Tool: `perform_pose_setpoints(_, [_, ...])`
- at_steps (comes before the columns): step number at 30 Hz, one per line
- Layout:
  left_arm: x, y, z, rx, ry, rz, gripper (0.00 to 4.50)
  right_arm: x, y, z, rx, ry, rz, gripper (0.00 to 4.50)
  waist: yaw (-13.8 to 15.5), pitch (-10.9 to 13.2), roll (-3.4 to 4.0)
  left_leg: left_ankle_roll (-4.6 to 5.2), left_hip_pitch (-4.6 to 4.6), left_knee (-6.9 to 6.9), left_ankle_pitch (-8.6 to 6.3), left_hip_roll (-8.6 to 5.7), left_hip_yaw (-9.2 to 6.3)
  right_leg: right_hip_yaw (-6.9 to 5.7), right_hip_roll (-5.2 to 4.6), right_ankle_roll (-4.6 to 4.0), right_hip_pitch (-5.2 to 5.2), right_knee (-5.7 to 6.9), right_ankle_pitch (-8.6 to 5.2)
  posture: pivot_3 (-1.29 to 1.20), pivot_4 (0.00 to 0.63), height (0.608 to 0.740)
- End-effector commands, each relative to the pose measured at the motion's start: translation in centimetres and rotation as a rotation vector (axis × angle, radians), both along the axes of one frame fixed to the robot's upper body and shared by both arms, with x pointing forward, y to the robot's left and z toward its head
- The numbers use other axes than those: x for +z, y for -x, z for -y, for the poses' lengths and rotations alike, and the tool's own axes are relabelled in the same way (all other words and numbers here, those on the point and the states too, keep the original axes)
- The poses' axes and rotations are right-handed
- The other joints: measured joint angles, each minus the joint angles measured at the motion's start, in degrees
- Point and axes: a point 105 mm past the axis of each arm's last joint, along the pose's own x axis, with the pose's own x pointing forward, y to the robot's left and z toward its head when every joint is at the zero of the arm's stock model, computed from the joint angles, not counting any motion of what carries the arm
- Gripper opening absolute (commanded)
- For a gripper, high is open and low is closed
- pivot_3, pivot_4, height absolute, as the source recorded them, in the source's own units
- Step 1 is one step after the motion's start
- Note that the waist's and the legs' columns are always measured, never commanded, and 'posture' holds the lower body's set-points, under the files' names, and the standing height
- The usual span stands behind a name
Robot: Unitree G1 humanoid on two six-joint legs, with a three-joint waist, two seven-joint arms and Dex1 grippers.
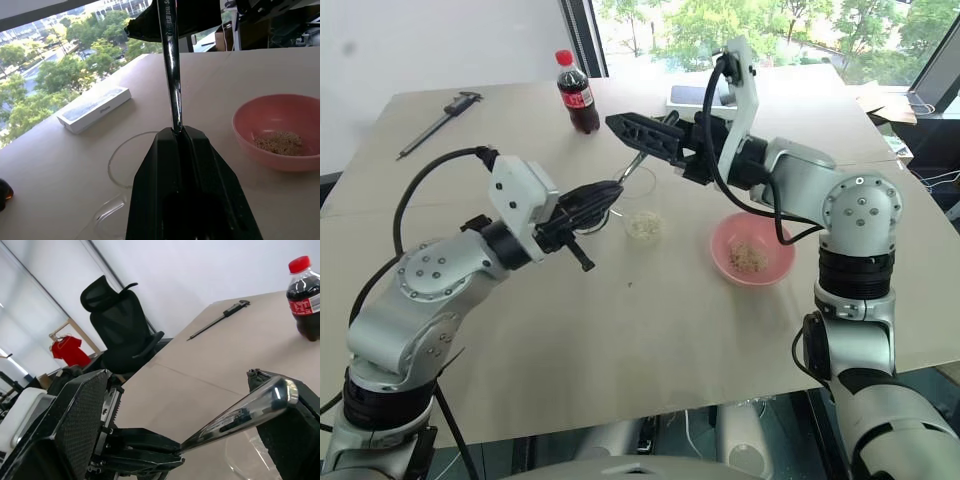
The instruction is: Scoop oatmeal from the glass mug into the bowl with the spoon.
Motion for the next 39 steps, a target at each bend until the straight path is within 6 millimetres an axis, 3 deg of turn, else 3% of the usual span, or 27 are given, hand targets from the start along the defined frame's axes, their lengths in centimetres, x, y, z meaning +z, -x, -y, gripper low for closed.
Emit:
perform_pose_setpoints(1, [0.5,0.4,0.3,-0.018,-0.010,0.044,0.00,1.8,0.7,0.0,0.022,-0.043,0.051,4.11,-0.01,0.00,0.00,0.00,0.00,0.00,0.00,0.01,0.00,0.00,0.01,0.00,0.00,0.02,0.00,0.00,0.150,0.740])
perform_pose_setpoints(3, [0.6,0.3,0.3,-0.013,-0.009,0.049,0.00,1.7,0.7,0.0,0.025,-0.037,0.051,3.70,0.00,0.00,0.00,0.00,0.01,0.01,0.00,0.01,0.00,0.00,0.01,0.00,0.00,0.04,0.00,0.00,0.150,0.740])
perform_pose_setpoints(11, [0.4,0.3,0.1,-0.008,-0.012,0.034,0.00,1.6,0.6,0.2,0.020,-0.031,0.050,0.03,-0.01,0.00,0.00,0.00,0.01,0.03,0.00,0.01,0.00,0.01,0.01,0.00,0.00,0.08,0.00,0.00,0.150,0.740])
perform_pose_setpoints(19, [0.9,-0.1,-0.7,0.020,0.012,0.023,0.00,1.3,0.4,0.4,0.006,-0.015,0.052,0.03,0.00,0.00,0.00,0.00,0.01,0.05,0.00,0.02,0.01,0.01,0.02,0.00,0.00,0.09,0.00,0.00,0.150,0.740])
perform_pose_setpoints(24, [1.8,-0.1,-0.9,0.028,0.027,0.067,1.65,1.3,0.3,0.4,-0.001,-0.021,0.044,0.00,-0.01,0.00,0.00,0.00,0.02,0.06,0.00,0.01,0.01,0.01,0.02,0.00,0.00,0.10,0.00,0.00,0.150,0.740])
perform_pose_setpoints(28, [2.8,0.3,-1.6,0.012,0.069,0.084,1.65,1.4,0.0,0.6,-0.017,-0.028,0.039,0.00,-0.02,0.00,0.00,0.00,0.02,0.06,0.00,0.02,0.01,0.02,0.02,0.00,-0.01,0.10,0.00,0.00,0.150,0.740])
perform_pose_setpoints(33, [4.2,0.3,-5.0,0.110,0.186,0.102,1.65,2.5,-0.8,2.0,-0.068,-0.071,0.029,0.00,-0.03,0.00,0.00,0.00,0.01,0.07,0.01,0.03,0.00,0.01,0.02,0.00,-0.01,0.10,0.00,0.00,0.150,0.740])
perform_pose_setpoints(37, [2.8,-1.0,-7.9,0.239,0.241,0.082,1.65,4.0,-1.7,4.1,-0.130,-0.116,0.014,0.00,0.07,-0.01,-0.01,0.00,0.03,0.07,0.01,0.02,0.05,0.03,0.02,0.00,-0.01,0.10,0.00,0.00,0.150,0.740])
perform_pose_setpoints(39, [0.9,-1.9,-8.7,0.294,0.260,0.050,1.65,5.3,-1.9,5.0,-0.146,-0.153,0.006,0.00,0.03,-0.04,0.09,0.00,0.02,0.08,0.01,0.02,0.06,0.03,0.02,0.00,-0.01,0.10,0.00,0.00,0.150,0.740])
